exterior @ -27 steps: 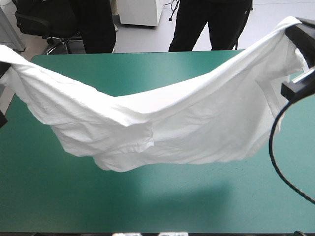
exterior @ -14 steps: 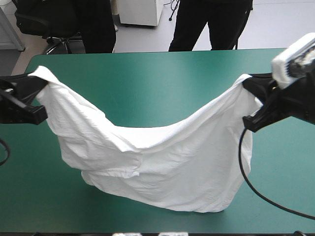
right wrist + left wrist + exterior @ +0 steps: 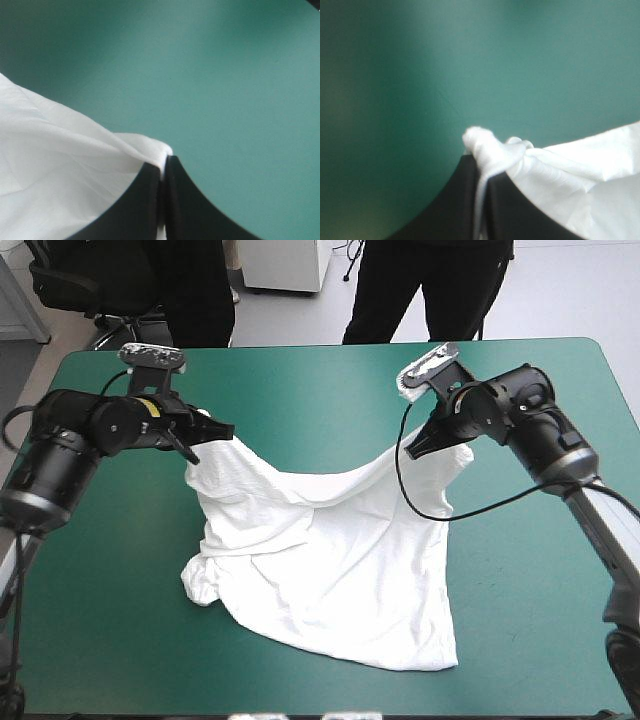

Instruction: Fold the cloth

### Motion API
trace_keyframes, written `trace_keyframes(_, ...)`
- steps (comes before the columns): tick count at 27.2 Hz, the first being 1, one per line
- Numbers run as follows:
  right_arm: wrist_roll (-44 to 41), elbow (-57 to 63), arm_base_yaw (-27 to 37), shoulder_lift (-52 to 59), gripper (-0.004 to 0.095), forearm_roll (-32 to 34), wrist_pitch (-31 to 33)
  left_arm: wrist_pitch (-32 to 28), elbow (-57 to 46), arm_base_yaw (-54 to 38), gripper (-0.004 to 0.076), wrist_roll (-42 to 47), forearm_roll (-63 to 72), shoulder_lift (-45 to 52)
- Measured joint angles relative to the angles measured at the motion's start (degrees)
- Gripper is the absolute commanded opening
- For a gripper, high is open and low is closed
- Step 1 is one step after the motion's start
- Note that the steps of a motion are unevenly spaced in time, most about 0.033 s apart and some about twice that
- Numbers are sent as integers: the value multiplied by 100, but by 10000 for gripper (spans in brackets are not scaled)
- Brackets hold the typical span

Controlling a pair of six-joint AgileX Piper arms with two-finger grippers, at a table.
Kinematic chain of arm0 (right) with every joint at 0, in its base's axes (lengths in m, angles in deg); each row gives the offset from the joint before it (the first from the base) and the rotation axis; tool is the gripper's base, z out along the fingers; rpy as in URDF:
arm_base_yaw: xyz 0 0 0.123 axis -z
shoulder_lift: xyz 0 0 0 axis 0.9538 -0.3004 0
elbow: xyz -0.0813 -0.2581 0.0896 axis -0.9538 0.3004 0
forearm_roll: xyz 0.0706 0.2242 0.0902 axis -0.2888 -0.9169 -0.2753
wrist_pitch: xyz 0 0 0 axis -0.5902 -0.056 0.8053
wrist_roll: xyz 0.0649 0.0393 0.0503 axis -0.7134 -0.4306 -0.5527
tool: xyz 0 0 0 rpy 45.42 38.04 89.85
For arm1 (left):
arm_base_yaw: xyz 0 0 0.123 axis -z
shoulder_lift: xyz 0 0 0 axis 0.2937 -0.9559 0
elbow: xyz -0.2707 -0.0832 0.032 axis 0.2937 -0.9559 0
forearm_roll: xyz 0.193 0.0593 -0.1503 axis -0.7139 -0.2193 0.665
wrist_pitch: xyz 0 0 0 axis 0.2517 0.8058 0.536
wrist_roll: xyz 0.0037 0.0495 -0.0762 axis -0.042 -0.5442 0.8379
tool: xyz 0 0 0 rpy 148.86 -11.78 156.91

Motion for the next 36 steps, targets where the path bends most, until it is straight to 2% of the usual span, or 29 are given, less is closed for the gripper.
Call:
trace_keyframes(6,-107,6,107,-864,-17,209,-586,-1210,-12,0,-18,25,-218,-1089)
trace_keyframes(11,-234,6,419,-1365,9,136,-760,-1341,-12,0,-18,62,-236,-1806)
trace_keyframes(13,-252,6,508,-1511,77,-3,-781,-1363,-12,0,-17,143,-236,-1973)
trace_keyframes(16,-202,6,626,-1704,282,-255,-875,-1378,-12,0,-2,218,-241,-2171)
trace_keyframes(18,-75,6,666,-1789,457,-458,-951,-1378,-12,0,43,232,-276,-2250)
trace_keyframes(21,53,-99,711,-1851,649,-629,-991,-1384,-12,0,185,123,-325,-2298)
trace_keyframes(23,80,-266,757,-1858,680,-681,-969,-1285,73,0,326,-47,-325,-2298)
trace_keyframes(25,91,-547,828,-1859,671,-700,-804,-1038,288,0,465,-280,-325,-2298)
trace_keyframes(27,91,-860,929,-1859,671,-713,-568,-689,583,0,547,-393,-391,-2298)
trace_keyframes(31,91,-1377,1139,-1708,671,-831,-136,-6,1193,0,563,-415,-536,-2192)
trace_keyframes(36,197,-1468,1286,-1265,671,-900,329,724,1378,0,562,-415,-596,-1635)
